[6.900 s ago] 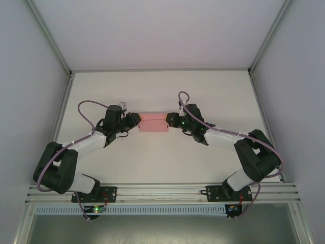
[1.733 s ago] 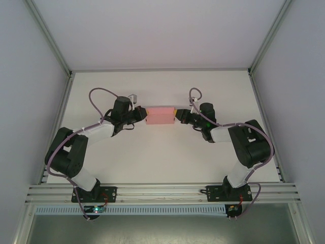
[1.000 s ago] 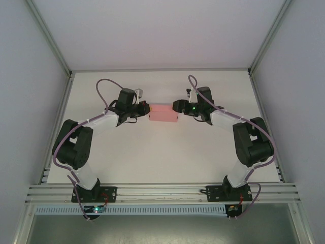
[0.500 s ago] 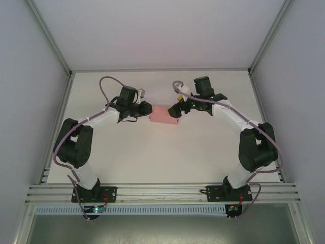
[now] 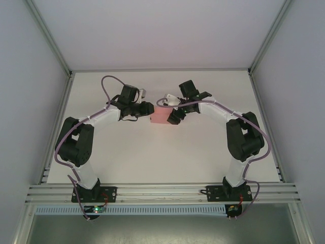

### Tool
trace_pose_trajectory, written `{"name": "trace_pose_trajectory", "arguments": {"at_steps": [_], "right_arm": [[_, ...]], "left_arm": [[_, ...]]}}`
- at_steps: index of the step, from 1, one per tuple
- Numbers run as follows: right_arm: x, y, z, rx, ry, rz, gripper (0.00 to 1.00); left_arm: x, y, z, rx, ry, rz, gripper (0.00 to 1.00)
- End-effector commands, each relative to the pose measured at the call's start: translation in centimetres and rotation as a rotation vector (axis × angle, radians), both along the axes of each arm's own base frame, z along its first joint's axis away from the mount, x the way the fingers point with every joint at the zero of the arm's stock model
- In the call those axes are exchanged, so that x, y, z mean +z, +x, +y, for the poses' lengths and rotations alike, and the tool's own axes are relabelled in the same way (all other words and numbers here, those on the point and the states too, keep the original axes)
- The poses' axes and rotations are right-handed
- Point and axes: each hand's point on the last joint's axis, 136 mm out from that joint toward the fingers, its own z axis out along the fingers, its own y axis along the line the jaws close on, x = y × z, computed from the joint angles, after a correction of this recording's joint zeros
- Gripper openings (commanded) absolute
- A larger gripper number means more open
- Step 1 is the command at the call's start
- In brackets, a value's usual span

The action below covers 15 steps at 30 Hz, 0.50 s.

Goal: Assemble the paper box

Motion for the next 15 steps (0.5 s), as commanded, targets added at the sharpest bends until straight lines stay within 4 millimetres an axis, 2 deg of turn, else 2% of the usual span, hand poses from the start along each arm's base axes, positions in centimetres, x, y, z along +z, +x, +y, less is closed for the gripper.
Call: {"name": "trace_pose_trajectory", "arguments": {"at_steps": [1, 2, 4, 8, 12, 15], "right_arm": [[-1.4, 0.2, -0.6, 0.022, -0.075, 0.010, 0.57], [-1.5, 0.3, -0.6, 0.026, -0.087, 0.010, 0.52], [-2.0, 0.2, -1.0, 0.036, -0.115, 0.016, 0.52], [-2.6, 0.3, -1.4, 0.057, -0.156, 0.019, 0.54], [-2.6, 0.9, -1.8, 0.050, -0.186, -0.012, 0.56], [-2.5, 0.7, -1.6, 0.067, -0.177, -0.012, 0.56]], "left_arm": [[-3.4, -2.5, 0.5, -0.019, 0.071, 0.148, 0.37], [-3.1, -2.2, 0.3, -0.019, 0.053, 0.143, 0.37], [-2.0, -1.6, -0.1, -0.028, 0.035, 0.114, 0.39], [-1.2, -0.6, -0.1, -0.035, 0.065, 0.100, 0.39], [-1.6, -0.5, -0.3, -0.049, 0.067, 0.116, 0.36], [-2.1, -0.8, -0.2, -0.047, 0.070, 0.130, 0.36]]}}
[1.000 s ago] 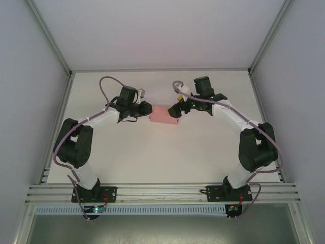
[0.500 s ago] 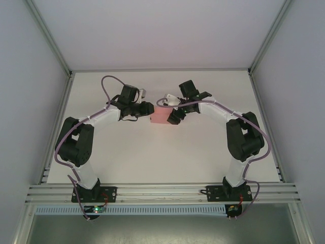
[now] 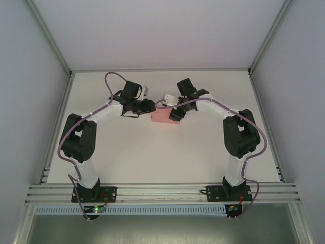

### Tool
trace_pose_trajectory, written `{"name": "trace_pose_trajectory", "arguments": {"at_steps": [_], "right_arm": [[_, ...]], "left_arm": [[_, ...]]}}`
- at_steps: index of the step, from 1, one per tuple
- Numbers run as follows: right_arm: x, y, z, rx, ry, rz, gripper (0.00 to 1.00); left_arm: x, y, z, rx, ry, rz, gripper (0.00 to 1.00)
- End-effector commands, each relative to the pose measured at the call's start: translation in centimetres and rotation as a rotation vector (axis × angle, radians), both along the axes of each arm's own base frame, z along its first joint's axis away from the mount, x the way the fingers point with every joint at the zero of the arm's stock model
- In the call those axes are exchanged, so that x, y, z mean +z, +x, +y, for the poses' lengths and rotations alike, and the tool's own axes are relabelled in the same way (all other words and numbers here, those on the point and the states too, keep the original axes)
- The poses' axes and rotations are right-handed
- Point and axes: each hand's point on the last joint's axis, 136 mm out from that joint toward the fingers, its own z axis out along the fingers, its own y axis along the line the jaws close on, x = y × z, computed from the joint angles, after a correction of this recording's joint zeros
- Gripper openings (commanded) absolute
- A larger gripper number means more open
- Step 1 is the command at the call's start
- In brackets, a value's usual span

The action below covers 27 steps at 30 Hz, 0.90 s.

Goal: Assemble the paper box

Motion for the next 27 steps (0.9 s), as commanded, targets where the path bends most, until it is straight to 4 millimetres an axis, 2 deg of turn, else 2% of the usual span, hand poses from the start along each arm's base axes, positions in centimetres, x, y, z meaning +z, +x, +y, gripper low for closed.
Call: {"name": "trace_pose_trajectory", "arguments": {"at_steps": [1, 5, 10, 13, 14, 18, 24, 27], "right_arm": [[-1.7, -0.6, -0.8, 0.024, -0.072, 0.030, 0.56], [-2.1, -0.9, -0.7, 0.047, -0.097, 0.057, 0.53], [-2.5, -1.4, -0.3, 0.097, -0.117, 0.094, 0.52], [-2.1, -1.1, -0.2, 0.102, -0.121, 0.086, 0.44], [-2.0, -1.0, -0.1, 0.104, -0.119, 0.081, 0.38], [-1.8, -0.7, -0.3, 0.097, -0.130, 0.067, 0.34], [-0.1, 0.4, -0.2, 0.059, -0.119, -0.005, 0.30], [1.6, 2.2, -0.4, -0.007, -0.145, -0.154, 0.31]], "left_arm": [[-2.4, -1.8, 0.5, -0.024, 0.052, 0.088, 0.37], [-1.7, -1.9, 0.3, -0.021, 0.027, 0.063, 0.46], [0.8, -0.4, -0.1, -0.021, 0.015, 0.005, 0.57], [2.6, 0.7, -0.5, -0.022, 0.005, -0.035, 0.66], [3.3, 1.0, -0.5, -0.022, 0.002, -0.049, 0.66], [5.0, 1.5, -0.5, -0.021, -0.003, -0.086, 0.74], [5.8, 1.0, 1.4, 0.021, 0.027, -0.107, 0.74], [6.3, 0.1, 3.2, 0.073, 0.066, -0.133, 0.74]]}}
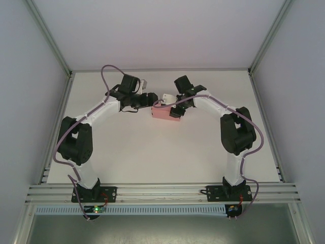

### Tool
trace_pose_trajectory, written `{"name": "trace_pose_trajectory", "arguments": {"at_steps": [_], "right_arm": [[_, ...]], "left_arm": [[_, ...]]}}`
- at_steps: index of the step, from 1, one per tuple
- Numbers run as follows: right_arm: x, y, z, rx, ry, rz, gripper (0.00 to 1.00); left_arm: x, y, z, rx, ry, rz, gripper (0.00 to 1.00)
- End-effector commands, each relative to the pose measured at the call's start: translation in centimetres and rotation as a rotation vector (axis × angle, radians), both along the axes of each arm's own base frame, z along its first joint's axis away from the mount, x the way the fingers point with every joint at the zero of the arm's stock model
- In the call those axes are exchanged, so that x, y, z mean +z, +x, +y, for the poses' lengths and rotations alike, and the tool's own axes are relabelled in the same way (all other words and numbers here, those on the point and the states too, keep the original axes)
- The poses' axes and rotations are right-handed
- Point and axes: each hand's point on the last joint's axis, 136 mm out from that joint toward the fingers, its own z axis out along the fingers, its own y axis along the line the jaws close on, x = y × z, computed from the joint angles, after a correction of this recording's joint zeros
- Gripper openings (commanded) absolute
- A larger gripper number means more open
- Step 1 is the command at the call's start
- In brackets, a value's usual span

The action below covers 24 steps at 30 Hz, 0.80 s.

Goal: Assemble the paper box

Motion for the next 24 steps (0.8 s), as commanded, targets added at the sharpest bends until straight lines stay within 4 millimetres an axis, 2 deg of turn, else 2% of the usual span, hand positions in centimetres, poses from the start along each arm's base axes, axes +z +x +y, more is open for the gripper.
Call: {"name": "trace_pose_trajectory", "arguments": {"at_steps": [1, 2, 4, 7, 10, 13, 18, 24], "right_arm": [[2.0, 1.9, -0.9, -0.088, -0.077, -0.205, 0.32], [2.6, 2.3, -0.9, -0.099, -0.102, -0.292, 0.34], [3.9, 2.6, -0.6, -0.099, -0.143, -0.481, 0.27], [4.9, 1.9, 0.4, -0.108, -0.151, -0.670, 0.31], [4.2, 0.5, 1.6, -0.107, -0.137, -0.728, 0.42], [3.3, -0.8, 2.8, -0.111, -0.162, -0.759, 0.42], [0.7, -3.0, 3.7, -0.130, -0.192, -0.782, 0.51], [-2.0, -5.3, 3.8, -0.169, -0.185, -0.712, 0.55]], "left_arm": [[1.9, -1.2, 2.9, 0.067, 0.060, -0.062, 0.74], [2.0, -1.8, 3.7, 0.091, 0.082, -0.075, 0.75], [2.3, -2.9, 5.6, 0.156, 0.136, -0.102, 0.77], [2.3, -4.9, 8.8, 0.270, 0.208, -0.130, 0.79], [1.7, -7.1, 11.2, 0.363, 0.236, -0.134, 0.84], [0.8, -9.0, 13.0, 0.436, 0.246, -0.124, 0.87], [-0.7, -11.0, 13.8, 0.480, 0.223, -0.092, 0.88], [-1.6, -12.0, 13.5, 0.478, 0.189, -0.067, 0.88]]}}
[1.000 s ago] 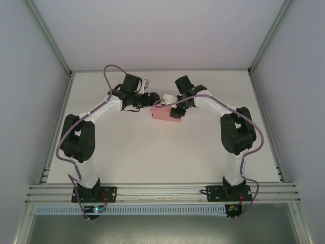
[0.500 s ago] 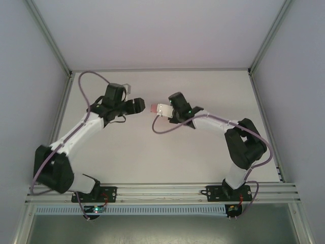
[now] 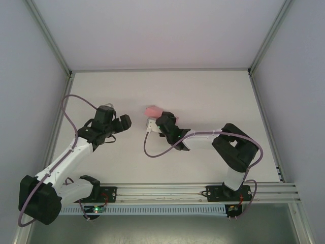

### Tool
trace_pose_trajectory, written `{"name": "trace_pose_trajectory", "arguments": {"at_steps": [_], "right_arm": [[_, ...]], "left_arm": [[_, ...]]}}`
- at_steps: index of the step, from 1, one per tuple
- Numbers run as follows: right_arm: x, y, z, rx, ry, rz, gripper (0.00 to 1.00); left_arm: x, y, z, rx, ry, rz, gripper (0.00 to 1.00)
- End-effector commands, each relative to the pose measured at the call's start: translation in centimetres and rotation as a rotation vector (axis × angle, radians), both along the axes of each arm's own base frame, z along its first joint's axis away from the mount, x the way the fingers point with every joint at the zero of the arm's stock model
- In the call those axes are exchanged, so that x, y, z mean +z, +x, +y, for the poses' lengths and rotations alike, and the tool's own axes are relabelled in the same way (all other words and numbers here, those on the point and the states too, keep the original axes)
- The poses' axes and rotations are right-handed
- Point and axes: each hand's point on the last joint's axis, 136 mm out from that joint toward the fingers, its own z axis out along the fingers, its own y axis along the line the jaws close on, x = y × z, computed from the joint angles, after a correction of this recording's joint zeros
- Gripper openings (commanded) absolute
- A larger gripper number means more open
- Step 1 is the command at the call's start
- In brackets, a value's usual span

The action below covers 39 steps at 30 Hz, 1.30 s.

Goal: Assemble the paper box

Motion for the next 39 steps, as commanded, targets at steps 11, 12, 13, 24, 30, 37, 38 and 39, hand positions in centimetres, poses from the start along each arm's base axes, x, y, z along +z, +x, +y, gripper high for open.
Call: {"name": "trace_pose_trajectory", "arguments": {"at_steps": [11, 12, 13, 24, 30, 37, 38, 39], "right_arm": [[-2.5, -5.5, 1.1, -0.025, 0.045, 0.124, 0.84], [-2.0, -6.1, 1.7, -0.011, 0.078, 0.156, 0.92], [-1.7, -6.9, 2.2, 0.011, 0.101, 0.202, 0.98], [6.1, -6.1, 1.0, -0.041, 0.565, 0.462, 0.98], [4.9, 1.3, -2.0, -0.309, 0.862, 0.923, 0.98], [1.2, 5.6, -2.1, -0.361, 0.863, 1.121, 0.98], [0.6, 5.7, -2.1, -0.359, 0.829, 1.136, 0.98], [-0.1, 5.8, -2.3, -0.375, 0.800, 1.150, 0.97]], "left_arm": [[0.2, -1.2, 0.6, 0.039, -0.052, -0.022, 0.94], [-0.1, -1.3, 0.6, 0.040, -0.058, -0.015, 0.96], [-0.3, -1.3, 0.5, 0.042, -0.063, -0.005, 0.98], [-2.3, -1.7, -7.0, -0.283, -0.263, 0.017, 1.00], [-4.4, -1.0, -12.8, -0.483, -0.239, 0.037, 0.64], [-6.9, -0.9, -15.9, -0.593, -0.266, 0.088, 0.35], [-7.4, -0.8, -16.0, -0.592, -0.259, 0.106, 0.36], [-7.9, -0.7, -16.2, -0.596, -0.250, 0.128, 0.36]]}}
